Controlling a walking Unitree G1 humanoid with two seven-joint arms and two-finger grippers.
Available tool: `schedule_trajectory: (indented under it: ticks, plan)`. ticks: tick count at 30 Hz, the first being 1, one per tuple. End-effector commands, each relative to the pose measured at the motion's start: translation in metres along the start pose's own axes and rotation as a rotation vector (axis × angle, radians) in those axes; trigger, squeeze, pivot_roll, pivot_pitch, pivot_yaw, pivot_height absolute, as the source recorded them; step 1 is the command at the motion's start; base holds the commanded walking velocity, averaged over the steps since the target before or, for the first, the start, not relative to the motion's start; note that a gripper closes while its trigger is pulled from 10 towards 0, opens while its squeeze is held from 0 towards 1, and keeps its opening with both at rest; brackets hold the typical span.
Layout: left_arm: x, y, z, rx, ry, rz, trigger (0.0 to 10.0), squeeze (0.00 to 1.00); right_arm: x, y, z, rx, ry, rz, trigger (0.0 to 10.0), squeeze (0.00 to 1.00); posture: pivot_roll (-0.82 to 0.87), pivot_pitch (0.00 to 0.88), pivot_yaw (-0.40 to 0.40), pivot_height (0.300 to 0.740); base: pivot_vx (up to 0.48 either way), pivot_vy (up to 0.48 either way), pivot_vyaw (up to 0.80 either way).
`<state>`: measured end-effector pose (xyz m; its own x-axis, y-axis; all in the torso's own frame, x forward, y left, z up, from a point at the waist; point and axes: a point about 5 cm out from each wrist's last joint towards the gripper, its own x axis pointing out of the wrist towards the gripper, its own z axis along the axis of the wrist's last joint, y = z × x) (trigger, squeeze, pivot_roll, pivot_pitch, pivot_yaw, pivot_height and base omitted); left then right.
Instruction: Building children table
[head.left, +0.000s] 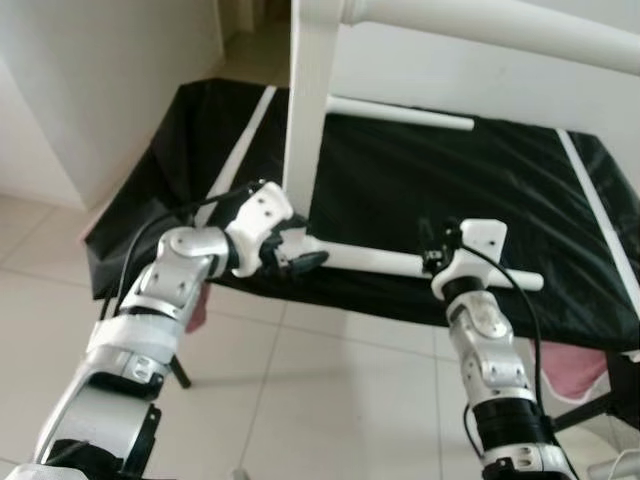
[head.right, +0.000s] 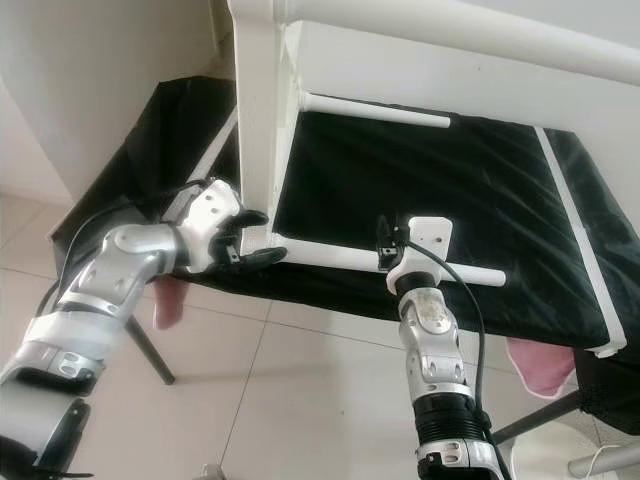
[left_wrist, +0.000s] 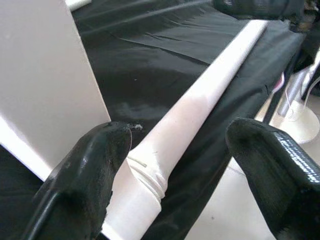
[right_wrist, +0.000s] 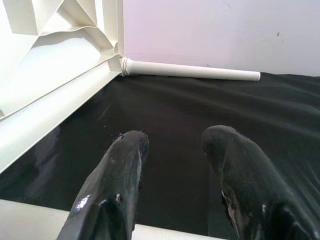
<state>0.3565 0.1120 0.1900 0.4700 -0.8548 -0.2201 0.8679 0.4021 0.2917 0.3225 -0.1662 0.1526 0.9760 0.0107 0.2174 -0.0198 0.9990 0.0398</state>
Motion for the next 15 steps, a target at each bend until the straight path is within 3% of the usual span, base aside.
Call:
schedule_trajectory:
  ticks: [1, 15]
  plan:
    - [-0.006, 0.025, 0.004, 0.015, -0.010, 0.381, 10.0, 0.00, 0.001, -0.001, 0.002, 0.008, -0.008, -0.009, 10.0, 0.00, 0.06, 0.011, -0.051, 0.740, 0.000, 0.000, 0.00]
    - [-0.028, 0.054, -0.007, -0.025, 0.034, 0.596, 10.0, 0.00, -0.004, -0.005, 0.004, 0.000, -0.006, -0.027, 10.0, 0.00, 0.03, 0.057, -0.034, 0.740, 0.000, 0.000, 0.00]
